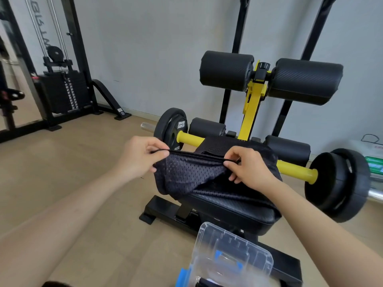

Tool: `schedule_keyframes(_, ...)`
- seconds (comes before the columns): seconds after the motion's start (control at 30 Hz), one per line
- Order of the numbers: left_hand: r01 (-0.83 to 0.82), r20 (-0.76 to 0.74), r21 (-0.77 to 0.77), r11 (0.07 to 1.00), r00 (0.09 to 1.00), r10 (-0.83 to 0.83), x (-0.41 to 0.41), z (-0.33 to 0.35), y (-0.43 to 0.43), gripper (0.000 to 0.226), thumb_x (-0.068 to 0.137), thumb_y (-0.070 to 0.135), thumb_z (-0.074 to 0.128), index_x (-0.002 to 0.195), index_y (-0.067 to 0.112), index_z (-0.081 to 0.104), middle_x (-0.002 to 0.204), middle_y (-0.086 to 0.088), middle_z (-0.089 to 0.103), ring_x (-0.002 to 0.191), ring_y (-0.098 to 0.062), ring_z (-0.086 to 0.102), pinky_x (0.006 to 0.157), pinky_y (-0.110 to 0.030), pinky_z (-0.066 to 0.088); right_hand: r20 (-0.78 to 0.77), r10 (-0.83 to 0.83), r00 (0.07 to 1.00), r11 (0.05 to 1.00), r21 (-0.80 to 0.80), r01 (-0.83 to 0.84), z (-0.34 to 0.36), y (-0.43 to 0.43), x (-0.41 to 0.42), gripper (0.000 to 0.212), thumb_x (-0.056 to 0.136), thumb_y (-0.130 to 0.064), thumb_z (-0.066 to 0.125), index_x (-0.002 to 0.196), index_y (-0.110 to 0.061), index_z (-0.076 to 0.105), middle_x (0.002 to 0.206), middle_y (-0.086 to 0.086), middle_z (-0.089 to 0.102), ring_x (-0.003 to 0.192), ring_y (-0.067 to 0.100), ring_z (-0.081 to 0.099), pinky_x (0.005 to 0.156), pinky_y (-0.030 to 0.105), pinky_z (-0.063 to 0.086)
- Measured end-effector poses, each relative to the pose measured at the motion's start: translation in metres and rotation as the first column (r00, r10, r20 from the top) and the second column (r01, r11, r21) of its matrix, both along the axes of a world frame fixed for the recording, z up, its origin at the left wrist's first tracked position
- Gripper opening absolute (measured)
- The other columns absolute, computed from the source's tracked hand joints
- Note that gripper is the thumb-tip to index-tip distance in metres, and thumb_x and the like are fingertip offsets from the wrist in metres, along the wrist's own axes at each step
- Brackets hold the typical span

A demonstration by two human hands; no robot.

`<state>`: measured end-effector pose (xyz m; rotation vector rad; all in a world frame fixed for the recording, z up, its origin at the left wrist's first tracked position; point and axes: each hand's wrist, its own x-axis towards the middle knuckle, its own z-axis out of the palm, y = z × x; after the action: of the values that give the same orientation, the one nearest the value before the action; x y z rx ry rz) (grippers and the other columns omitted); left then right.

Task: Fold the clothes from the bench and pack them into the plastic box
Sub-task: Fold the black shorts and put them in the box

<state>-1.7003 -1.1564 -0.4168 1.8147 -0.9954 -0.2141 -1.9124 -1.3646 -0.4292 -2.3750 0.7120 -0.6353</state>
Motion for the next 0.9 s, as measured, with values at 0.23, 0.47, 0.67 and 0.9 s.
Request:
schedule_keyframes(0.23, -0.204, -0.197, -0.192, 0.960, 0.966, 0.166, 0.047, 0.001, -0.062, 0.010, 0.087, 0.005, 0.075, 0.095, 0.010, 0.075, 0.103, -0.009, 0.074, 0.084, -0.017, 0.071, 0.082, -0.029, 0.061, 0.014, -0.091, 0.996, 0.988, -0.122, 0.092, 0.016, -0.028, 0.041, 0.013, 0.089, -0.011, 0.069, 0.097, -0.022, 0.067, 0.094, -0.003, 0.067, 0.083, 0.018, 0.065, 0.086, 0.039, 0.056)
schedule_keyframes(0.47, -0.194, 0.089, 0.117, 0.974, 0.979, 0.184, 0.052, -0.027, -0.077, 0.036, 0.091, 0.020, 0.071, 0.127, 0.019, 0.067, 0.133, 0.001, 0.064, 0.126, -0.020, 0.057, 0.098, -0.025, 0.038, -0.065, 0.002, 0.998, 1.000, 0.025, 0.000, 0.009, -0.026, 0.023, 0.052, 0.091, -0.014, 0.068, 0.139, -0.025, 0.052, 0.131, -0.004, 0.057, 0.093, 0.007, 0.068, 0.086, 0.026, 0.053)
schedule_keyframes(0.67, 0.099, 0.133, 0.241, 0.965, 0.982, -0.134, 0.021, -0.037, -0.045, 0.024, 0.091, 0.016, 0.070, 0.113, 0.024, 0.071, 0.115, 0.009, 0.070, 0.104, -0.008, 0.062, 0.090, -0.024, 0.045, -0.084, 0.027, 0.996, 0.998, -0.053, -0.032, 0.002, -0.005, -0.042, 0.031, 0.087, -0.021, 0.073, 0.117, -0.026, 0.067, 0.110, -0.011, 0.067, 0.088, 0.000, 0.067, 0.084, 0.023, 0.055)
schedule_keyframes(0.9, 0.227, 0.376, 0.326, 0.918, 0.860, -0.346, -0.027, -0.018, -0.025, 0.017, 0.082, 0.028, 0.078, 0.098, 0.033, 0.073, 0.101, 0.021, 0.067, 0.096, 0.007, 0.059, 0.077, -0.010, 0.041, -0.202, -0.033, 0.979, 0.998, -0.063, 0.021, -0.005, 0.001, -0.117, 0.016, 0.079, -0.021, 0.081, 0.083, -0.029, 0.069, 0.082, -0.008, 0.067, 0.076, 0.005, 0.062, 0.070, 0.020, 0.051)
